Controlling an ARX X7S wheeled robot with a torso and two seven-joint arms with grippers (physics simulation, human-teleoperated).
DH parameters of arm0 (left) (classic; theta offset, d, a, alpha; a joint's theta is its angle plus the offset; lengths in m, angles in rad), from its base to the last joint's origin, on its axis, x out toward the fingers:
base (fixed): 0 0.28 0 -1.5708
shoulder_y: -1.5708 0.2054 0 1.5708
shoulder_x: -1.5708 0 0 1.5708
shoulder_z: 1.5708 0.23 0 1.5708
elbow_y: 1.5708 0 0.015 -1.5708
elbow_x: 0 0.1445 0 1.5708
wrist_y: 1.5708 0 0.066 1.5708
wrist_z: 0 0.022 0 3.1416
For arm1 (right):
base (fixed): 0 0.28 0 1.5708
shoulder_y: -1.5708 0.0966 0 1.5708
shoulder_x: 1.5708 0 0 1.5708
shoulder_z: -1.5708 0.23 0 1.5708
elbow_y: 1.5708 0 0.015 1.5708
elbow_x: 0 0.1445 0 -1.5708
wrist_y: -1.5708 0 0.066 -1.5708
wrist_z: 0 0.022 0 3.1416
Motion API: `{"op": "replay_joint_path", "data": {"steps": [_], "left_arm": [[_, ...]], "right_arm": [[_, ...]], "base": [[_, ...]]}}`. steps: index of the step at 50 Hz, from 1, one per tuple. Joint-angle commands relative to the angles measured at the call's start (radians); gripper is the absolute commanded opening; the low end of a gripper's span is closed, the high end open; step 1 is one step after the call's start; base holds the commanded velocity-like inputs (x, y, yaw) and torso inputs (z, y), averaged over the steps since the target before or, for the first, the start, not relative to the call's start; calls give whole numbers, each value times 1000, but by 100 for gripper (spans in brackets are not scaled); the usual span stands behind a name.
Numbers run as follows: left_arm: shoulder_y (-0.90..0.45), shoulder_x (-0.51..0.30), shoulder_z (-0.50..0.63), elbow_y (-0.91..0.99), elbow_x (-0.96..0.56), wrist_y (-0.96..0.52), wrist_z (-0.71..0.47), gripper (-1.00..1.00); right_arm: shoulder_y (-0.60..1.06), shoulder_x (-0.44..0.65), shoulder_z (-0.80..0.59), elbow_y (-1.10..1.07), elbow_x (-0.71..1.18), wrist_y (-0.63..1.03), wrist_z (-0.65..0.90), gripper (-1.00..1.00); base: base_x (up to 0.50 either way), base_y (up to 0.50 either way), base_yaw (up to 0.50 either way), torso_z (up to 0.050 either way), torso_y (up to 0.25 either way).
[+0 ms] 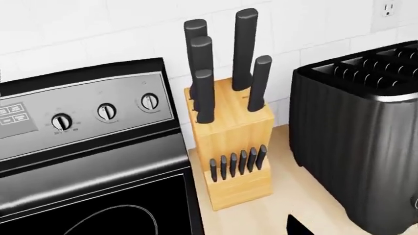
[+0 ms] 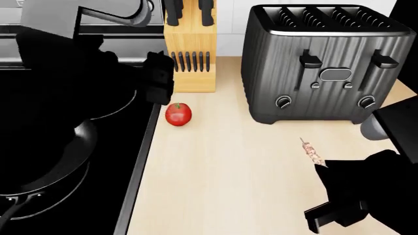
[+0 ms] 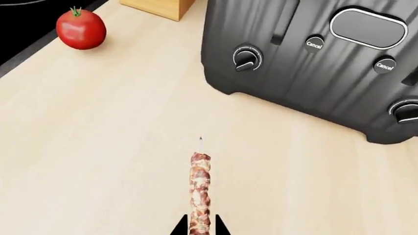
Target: Place both pans onto different burners. Then place the tomato and the kebabs on different pans.
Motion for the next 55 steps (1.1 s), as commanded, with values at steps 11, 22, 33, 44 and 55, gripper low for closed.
{"op": "replay_joint_path", "data": {"steps": [11,22,33,44,55], "left_arm": [[-46,49,89,-177,193,-138,272,100],[55,70,86,-197,283,-55,394,100],[123,84,65,-224,249,1,459,100],[162,102,70,-269,262,35,468,100],[180,128,94,-327,318,53,497,100]], "right_arm": [[-54,-38,-7,23,-86,-34,-61,-100],[-87,-63,-16,36,-125,-57,-83,-100],[-84,-60,-11,35,-116,-51,-80,-100],[-102,-41,-12,26,-131,-59,-90,-100],[-137,-31,-20,22,-171,-77,-115,-100]], "base": [[0,0,0,0,0],[0,0,0,0,0],[0,0,0,0,0],[0,0,0,0,0],[0,0,0,0,0]]}}
